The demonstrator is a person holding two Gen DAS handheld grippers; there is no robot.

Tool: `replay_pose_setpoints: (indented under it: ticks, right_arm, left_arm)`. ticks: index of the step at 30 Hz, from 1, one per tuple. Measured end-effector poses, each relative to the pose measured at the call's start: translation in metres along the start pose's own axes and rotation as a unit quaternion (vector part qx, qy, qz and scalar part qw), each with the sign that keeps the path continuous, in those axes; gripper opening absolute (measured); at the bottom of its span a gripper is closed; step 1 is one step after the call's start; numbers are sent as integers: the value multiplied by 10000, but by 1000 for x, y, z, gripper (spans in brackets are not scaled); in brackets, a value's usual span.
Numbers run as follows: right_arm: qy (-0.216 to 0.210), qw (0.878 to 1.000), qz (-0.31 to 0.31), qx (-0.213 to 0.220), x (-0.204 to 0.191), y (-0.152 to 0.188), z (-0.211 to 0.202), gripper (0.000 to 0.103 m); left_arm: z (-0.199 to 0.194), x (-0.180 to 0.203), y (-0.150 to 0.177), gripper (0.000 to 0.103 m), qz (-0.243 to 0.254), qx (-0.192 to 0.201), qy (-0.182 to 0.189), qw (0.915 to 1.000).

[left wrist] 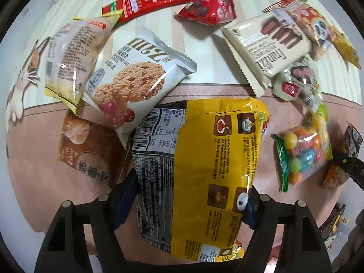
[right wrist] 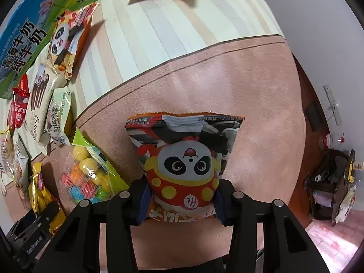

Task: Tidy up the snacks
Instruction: 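Carry the yellow bag and panda bag with both tools over the cardboard box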

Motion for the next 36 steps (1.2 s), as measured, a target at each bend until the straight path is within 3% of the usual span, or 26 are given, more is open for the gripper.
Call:
replay_pose_setpoints:
  ticks: [7,14,18,22,29,36]
  right_arm:
    - [-309,9992,212,110,18,14,-36,44]
    - [-879,9956,47,319,30,33,-96,44]
    - [-1284,9908,-205,388,-2,33,-129,44]
    - [-1642,9840,-474,501,-69,12,-148,44]
    - [-2215,9673,-1001,718,-165,-48,-173,44]
    - [-2257,9569,-1572,927,-246,-138,-190,44]
  left_arm:
    - [-17,-10,6,72,143,-32,113,9998]
    - [-59,-19,0,71,202,307,303,9989]
    - [-88,-21,-23,71,148,511,513,9973]
    - [-128,-16,-60,71,-6,773,685,9947]
    - [-183,-24,-143,71,-276,1130,830,9897]
    - [-196,-38,-247,72,-317,1196,681,9900]
Point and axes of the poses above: each gripper's, at about its wrist camera, not at the fingertips, and z roughly the way its jaws point, x to its right, y to its underside, the point moved 5 cm from there along z, roughly the way its jaws point, and after that the axes turned 5 degrees about -y, right-handed, at the moved point
